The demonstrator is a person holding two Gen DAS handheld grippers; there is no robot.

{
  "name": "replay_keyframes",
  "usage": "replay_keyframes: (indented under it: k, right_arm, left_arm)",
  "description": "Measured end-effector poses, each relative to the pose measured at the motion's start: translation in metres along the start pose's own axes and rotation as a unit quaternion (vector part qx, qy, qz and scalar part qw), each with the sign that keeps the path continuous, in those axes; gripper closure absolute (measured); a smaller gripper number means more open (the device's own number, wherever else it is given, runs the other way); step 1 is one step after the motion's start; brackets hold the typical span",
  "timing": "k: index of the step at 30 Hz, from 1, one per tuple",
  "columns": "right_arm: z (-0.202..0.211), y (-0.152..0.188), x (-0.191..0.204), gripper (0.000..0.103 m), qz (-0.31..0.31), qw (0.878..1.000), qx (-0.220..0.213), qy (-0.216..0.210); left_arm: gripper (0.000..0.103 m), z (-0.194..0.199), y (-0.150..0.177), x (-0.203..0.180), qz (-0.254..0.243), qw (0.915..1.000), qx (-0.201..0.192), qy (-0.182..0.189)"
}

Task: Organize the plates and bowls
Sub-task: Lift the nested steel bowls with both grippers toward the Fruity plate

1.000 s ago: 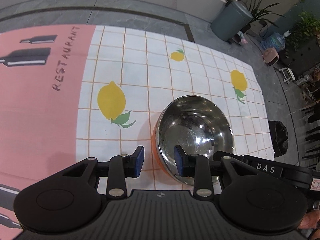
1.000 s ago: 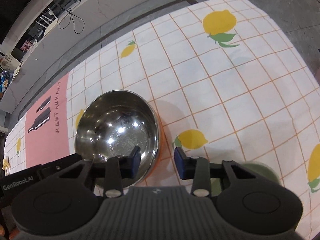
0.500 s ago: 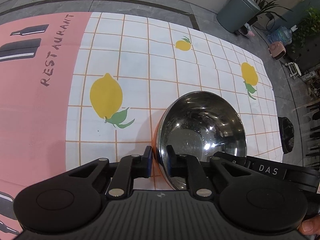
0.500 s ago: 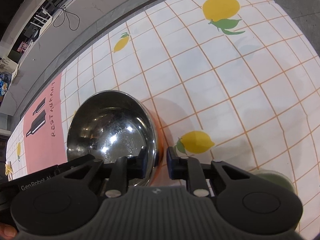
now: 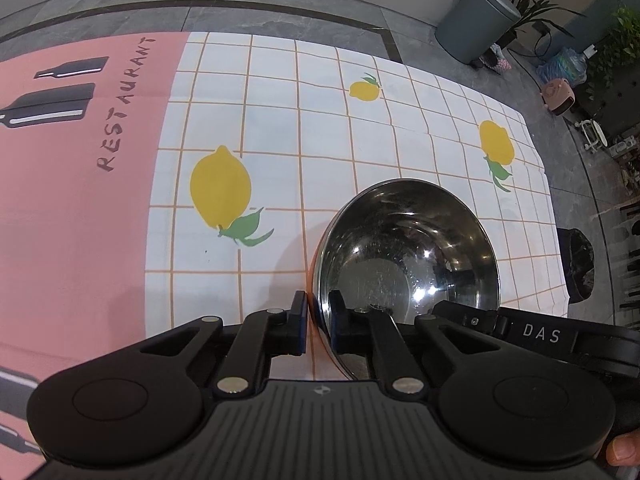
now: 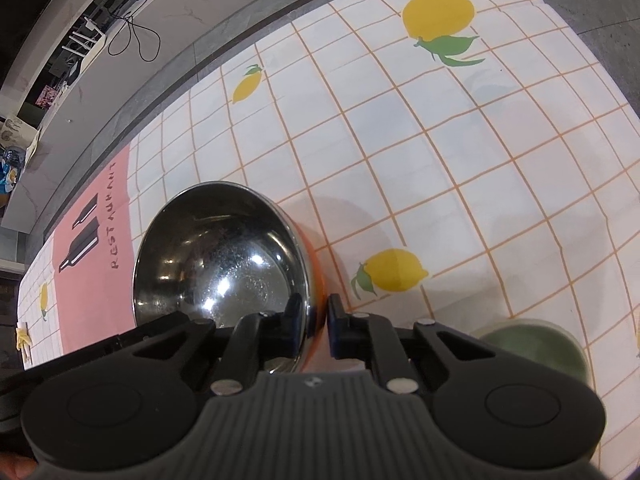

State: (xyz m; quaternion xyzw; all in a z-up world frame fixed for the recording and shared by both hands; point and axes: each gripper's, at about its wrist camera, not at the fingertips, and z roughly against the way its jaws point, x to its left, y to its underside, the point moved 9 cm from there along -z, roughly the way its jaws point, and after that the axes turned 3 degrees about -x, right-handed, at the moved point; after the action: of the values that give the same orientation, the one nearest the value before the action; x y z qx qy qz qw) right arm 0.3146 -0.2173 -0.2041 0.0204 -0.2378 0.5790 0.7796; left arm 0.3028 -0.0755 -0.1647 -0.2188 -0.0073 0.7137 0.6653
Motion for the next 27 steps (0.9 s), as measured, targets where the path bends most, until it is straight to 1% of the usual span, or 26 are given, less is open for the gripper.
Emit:
replay_keyframes:
  k: [8, 15, 22, 27]
  right_arm:
    - [0.026, 0.015, 0.009, 0.093, 0.021, 1.000, -0.009, -0.004]
    - [0.062, 0.034, 0.014, 0.092, 0.041, 0.999, -0.021, -0.014]
    - [0.098, 0.064, 0.014, 0.091, 0.059, 0.998, -0.014, -0.027]
    - [0.116, 0.088, 0.008, 0.090, 0.072, 0.997, -0.003, -0.030]
  left_arm:
    - [0.092, 0.031, 0.012, -0.006, -0.004, 0.9999, -0.013, -0.006]
    - [0.092, 0.068, 0.033, -0.016, -0.017, 0.9996, -0.022, -0.006]
    - [0.091, 0.102, 0.060, -0.023, -0.018, 0.9997, -0.014, -0.001]
    - [0.091, 0.114, 0.084, -0.026, -0.019, 0.9998, -0.003, 0.002]
